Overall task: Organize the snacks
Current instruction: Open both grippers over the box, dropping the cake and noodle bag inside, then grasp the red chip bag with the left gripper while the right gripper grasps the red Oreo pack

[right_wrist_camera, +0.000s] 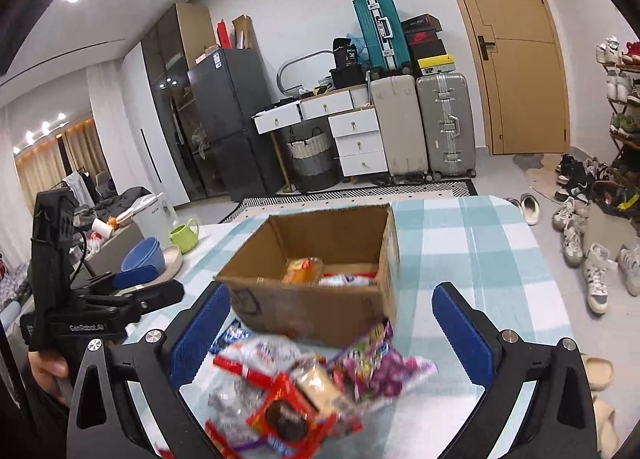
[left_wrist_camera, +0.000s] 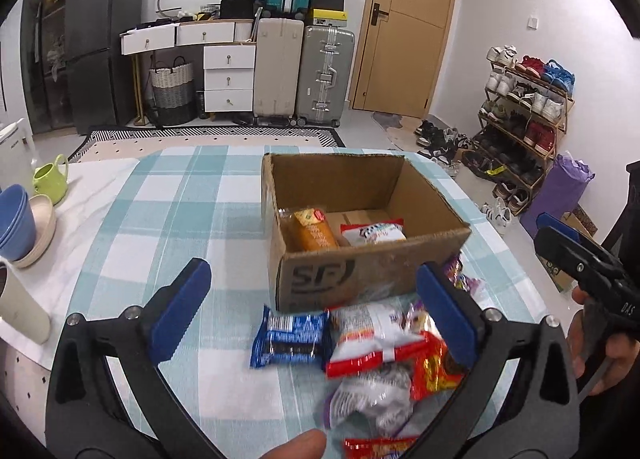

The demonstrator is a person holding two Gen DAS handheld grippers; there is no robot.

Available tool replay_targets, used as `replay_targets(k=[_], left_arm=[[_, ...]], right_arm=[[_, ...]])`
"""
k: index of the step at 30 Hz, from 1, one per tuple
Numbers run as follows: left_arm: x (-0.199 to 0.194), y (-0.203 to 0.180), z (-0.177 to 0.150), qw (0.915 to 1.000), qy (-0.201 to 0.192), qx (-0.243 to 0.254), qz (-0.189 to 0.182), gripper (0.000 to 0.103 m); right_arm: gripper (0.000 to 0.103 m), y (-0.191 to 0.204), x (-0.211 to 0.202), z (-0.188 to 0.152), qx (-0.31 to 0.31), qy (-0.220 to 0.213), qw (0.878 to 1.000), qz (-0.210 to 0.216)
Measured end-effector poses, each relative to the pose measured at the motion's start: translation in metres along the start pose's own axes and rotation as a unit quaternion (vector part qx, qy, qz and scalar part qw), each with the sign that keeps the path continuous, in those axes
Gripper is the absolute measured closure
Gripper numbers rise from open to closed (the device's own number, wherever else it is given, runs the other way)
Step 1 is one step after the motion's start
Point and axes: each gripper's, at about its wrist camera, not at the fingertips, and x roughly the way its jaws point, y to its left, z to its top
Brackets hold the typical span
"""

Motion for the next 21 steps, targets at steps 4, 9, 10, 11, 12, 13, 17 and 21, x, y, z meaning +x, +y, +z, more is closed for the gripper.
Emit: replay_targets(k=[4,9,10,11,12,13,17,21], left_arm=[[-0.026,0.0,-0.022,1.0,0.002,0.006,0.006,0.001],[-0.053,0.001,-0.052,0.9999,0.008,0.0,0.014,0.001],[-0.054,0.001,-0.055,0.9998,0.009,0.0,0.015,0.001],[-0.058,0.002,-0.06,0.9998,0.01,0.001,0.016,0.001],[-0.061,0.002,-0.066,0.9998,0.011,0.001,0.017,0.001],[-0.062,0.001,-0.071,0.9998,0.012,0.002,0.016,0.001],[-0.066,-0.001,-0.088,0.9995,0.023,0.01,0.02,0.001],[-0.069,-0.004,-0.098,0.9993,0.03,0.017,0.017,0.001]], right_arm=[[0.001,0.007,-0.015,-0.015,-0.003,0.008,1.0,0.005],[0.001,0.017,-0.028,-0.036,-0.012,0.024,1.0,0.01],[0.001,0.018,-0.03,-0.04,-0.015,0.025,1.0,0.009],[0.001,0.019,-0.032,-0.044,-0.017,0.026,0.999,0.009],[0.001,0.02,-0.034,-0.048,-0.019,0.027,0.999,0.007],[0.001,0.021,-0.035,-0.052,-0.02,0.029,0.999,0.004],[0.001,0.023,-0.033,-0.061,-0.022,0.038,0.999,0.001],[0.001,0.023,-0.03,-0.068,-0.029,0.044,0.999,0.002]])
